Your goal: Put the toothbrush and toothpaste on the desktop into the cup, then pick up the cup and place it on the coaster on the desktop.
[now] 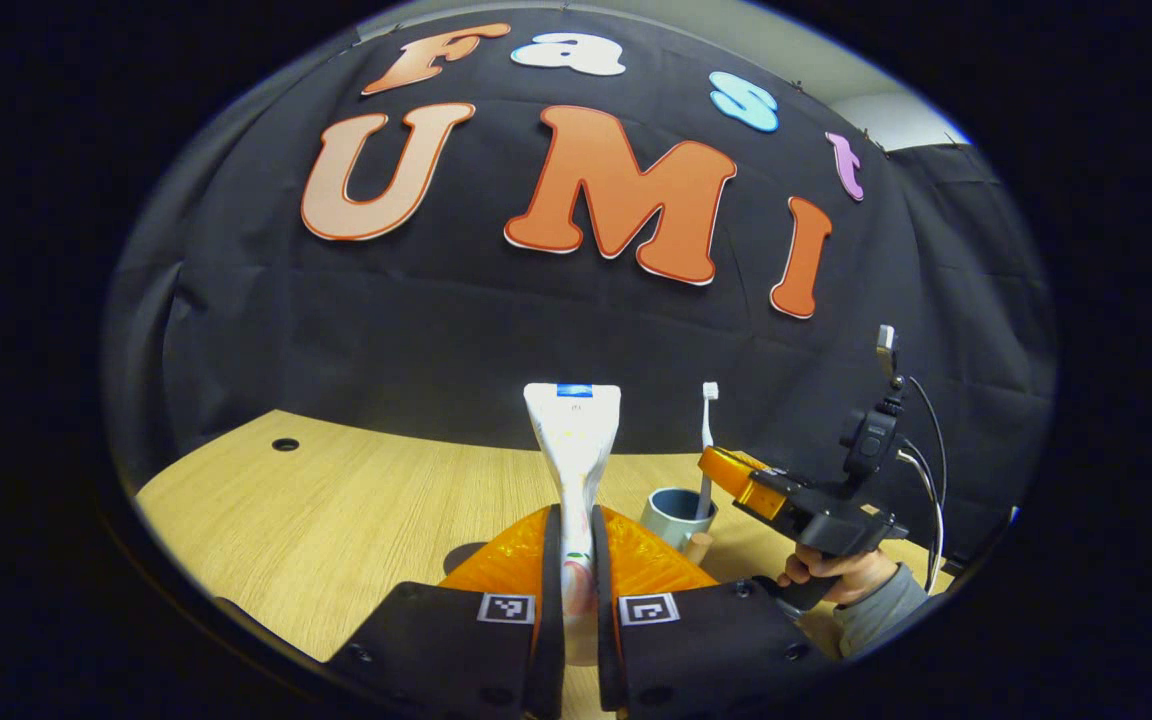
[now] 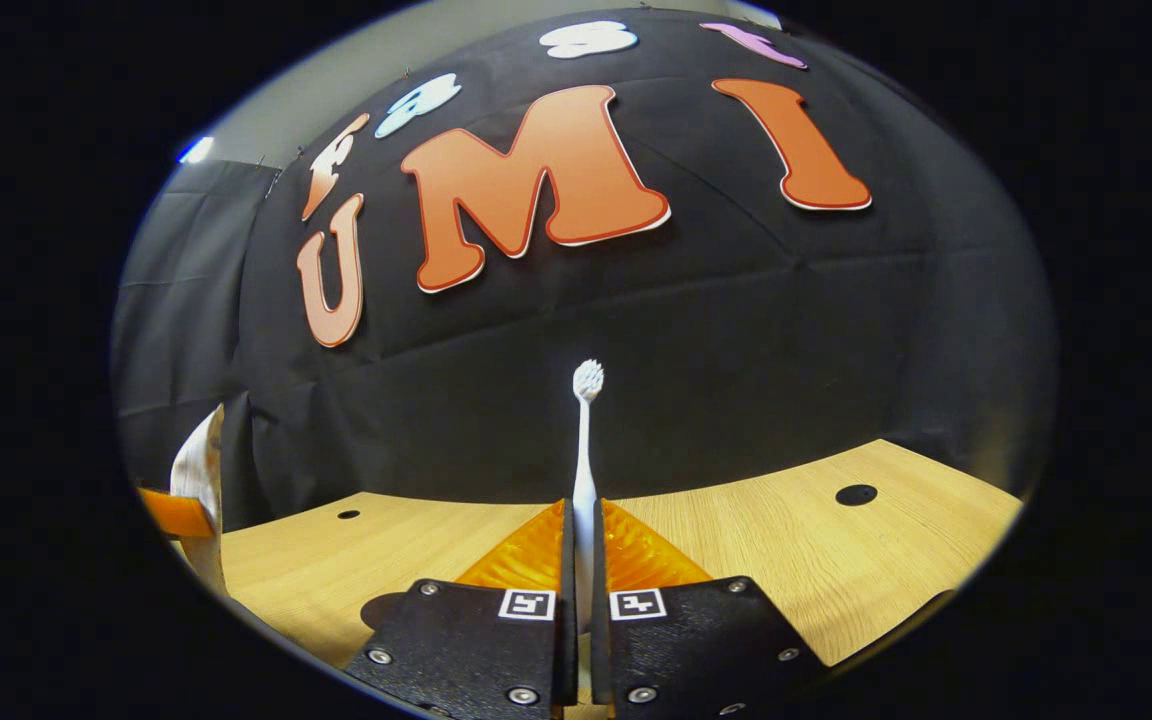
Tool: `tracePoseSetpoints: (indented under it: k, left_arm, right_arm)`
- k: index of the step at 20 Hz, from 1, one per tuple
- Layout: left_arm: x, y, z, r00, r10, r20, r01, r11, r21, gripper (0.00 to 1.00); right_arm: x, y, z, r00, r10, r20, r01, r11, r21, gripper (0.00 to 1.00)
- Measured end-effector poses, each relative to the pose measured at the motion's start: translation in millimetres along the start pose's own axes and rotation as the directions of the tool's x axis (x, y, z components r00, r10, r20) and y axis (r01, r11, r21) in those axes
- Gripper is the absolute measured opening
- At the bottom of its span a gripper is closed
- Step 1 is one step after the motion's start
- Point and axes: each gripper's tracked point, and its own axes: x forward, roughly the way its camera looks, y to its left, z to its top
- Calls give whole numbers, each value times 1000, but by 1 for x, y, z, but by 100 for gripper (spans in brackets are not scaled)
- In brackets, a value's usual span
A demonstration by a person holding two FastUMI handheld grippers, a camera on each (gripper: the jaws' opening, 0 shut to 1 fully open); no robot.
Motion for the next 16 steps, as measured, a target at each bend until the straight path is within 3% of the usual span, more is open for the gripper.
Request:
tracePoseSetpoints:
  k: [5, 9, 12, 16]
  left_arm:
    - [25, -26, 22, 995, -27, 95, 25, 999, 25, 16]
    - [38, -50, 30, 986, -53, 158, 56, 998, -12, 17]
    - [53, -59, 26, 981, -61, 183, 72, 996, -55, 17]
    - [73, -71, 31, 967, -82, 239, 106, 990, -90, 16]
  right_arm:
    - [-17, -3, -2, 999, -26, -41, 25, 999, -34, 9]
    - [-40, -3, 0, 998, -10, -61, 9, 1000, -18, 11]
    - [-62, -14, 13, 999, -32, -27, 32, 999, -25, 24]
    - [-96, -30, 21, 998, -59, -28, 58, 998, -20, 34]
